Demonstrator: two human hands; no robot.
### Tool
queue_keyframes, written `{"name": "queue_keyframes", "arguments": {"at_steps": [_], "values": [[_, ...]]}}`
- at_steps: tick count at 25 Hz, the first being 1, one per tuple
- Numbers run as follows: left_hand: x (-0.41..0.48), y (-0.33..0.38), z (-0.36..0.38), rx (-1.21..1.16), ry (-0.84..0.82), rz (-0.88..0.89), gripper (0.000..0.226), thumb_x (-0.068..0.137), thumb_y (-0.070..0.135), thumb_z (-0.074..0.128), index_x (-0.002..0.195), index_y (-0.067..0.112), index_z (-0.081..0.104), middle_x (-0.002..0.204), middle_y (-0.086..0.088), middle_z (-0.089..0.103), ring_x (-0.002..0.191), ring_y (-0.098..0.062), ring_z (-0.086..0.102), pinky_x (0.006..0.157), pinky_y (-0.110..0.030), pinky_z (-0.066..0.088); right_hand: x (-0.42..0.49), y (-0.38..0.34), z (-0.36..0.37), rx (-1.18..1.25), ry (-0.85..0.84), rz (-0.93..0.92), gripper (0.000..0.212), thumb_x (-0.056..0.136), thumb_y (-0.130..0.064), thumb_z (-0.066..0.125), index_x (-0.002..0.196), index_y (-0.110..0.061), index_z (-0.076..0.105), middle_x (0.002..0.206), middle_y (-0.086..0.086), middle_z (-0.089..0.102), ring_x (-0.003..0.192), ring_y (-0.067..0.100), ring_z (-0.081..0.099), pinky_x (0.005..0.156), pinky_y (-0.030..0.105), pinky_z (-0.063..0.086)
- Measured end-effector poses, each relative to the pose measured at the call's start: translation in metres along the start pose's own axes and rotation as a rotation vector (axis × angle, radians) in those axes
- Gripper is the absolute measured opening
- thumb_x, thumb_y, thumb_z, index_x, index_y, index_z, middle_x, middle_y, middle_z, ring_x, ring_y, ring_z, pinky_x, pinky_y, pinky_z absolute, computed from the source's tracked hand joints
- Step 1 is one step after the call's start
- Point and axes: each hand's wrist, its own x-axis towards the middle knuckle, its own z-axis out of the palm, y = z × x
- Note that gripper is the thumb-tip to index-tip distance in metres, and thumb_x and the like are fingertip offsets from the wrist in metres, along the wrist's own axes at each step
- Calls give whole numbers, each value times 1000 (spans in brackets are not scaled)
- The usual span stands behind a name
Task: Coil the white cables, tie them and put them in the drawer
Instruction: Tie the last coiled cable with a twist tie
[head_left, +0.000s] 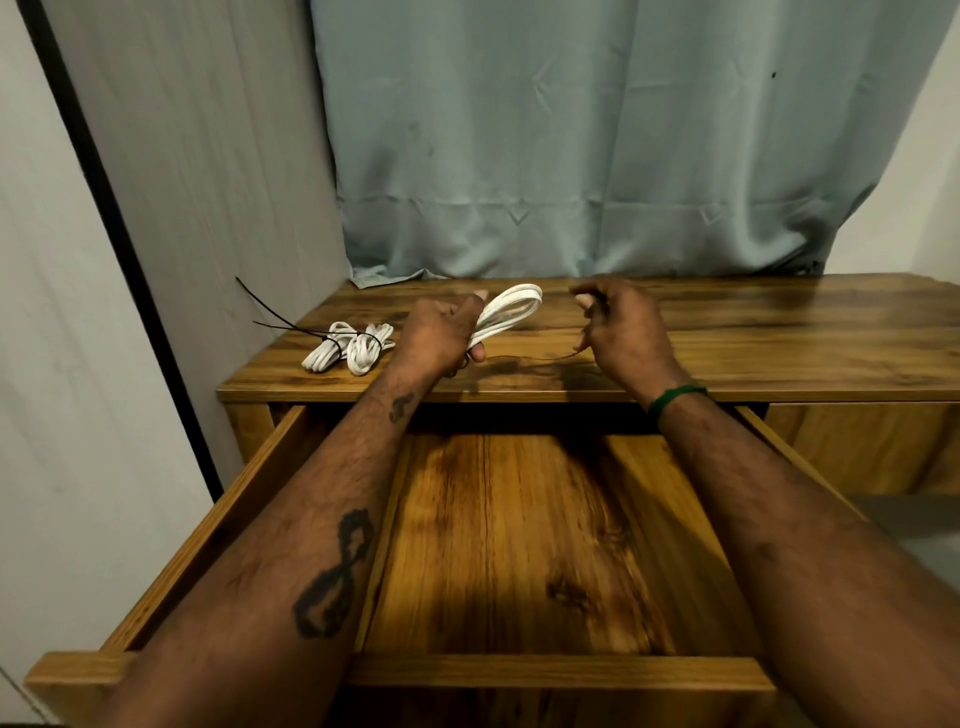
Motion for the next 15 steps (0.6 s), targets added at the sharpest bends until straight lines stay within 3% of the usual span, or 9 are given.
{"name": "queue_keyframes", "arguments": {"at_steps": [2,4,6,7,9,11,15], "values": [[-3,2,3,18,-68,25,48,99,45,56,75,7,73,53,-10,67,35,-19,41,42,-21,32,-5,-2,3,-52,-115,-55,24,97,-1,52,102,-17,68,80,4,69,55,14,69,52,21,55],[-6,2,6,68,-136,61,50,100,43,56,79,1,75,54,-10,68,34,-18,41,41,-21,32,-8,-4,2,-80,-185,-144,17,92,-2,56,92,-15,67,75,7,71,66,19,70,58,28,57],[-7,1,7,109,-195,79,51,100,42,56,76,1,75,54,-10,68,34,-18,42,41,-21,33,-8,-3,1,-81,-224,-203,16,82,0,60,88,-12,70,79,7,72,75,22,69,66,35,57],[-8,1,7,128,-221,83,51,100,42,57,76,2,76,54,-10,69,35,-18,43,41,-21,34,-8,-4,1,-74,-240,-191,21,78,4,62,89,-11,71,84,8,74,77,19,70,68,32,57],[-10,0,7,162,-273,87,50,100,43,57,78,3,77,55,-10,69,35,-17,43,40,-19,33,-9,-4,2,-7,-288,-107,32,75,15,62,94,-9,72,90,9,76,74,6,69,67,21,54],[-11,-3,7,154,-324,78,45,101,41,56,85,6,78,56,-10,69,34,-15,42,39,-18,32,-10,-3,2,163,-360,34,29,78,18,63,95,-4,72,85,6,74,65,-4,65,60,19,53],[-16,-6,3,254,-458,58,40,101,46,56,85,17,77,63,-12,72,40,-15,44,44,-23,34,-11,2,-5,371,-368,244,10,87,-1,72,97,-2,73,75,1,74,61,2,68,57,17,54]]}}
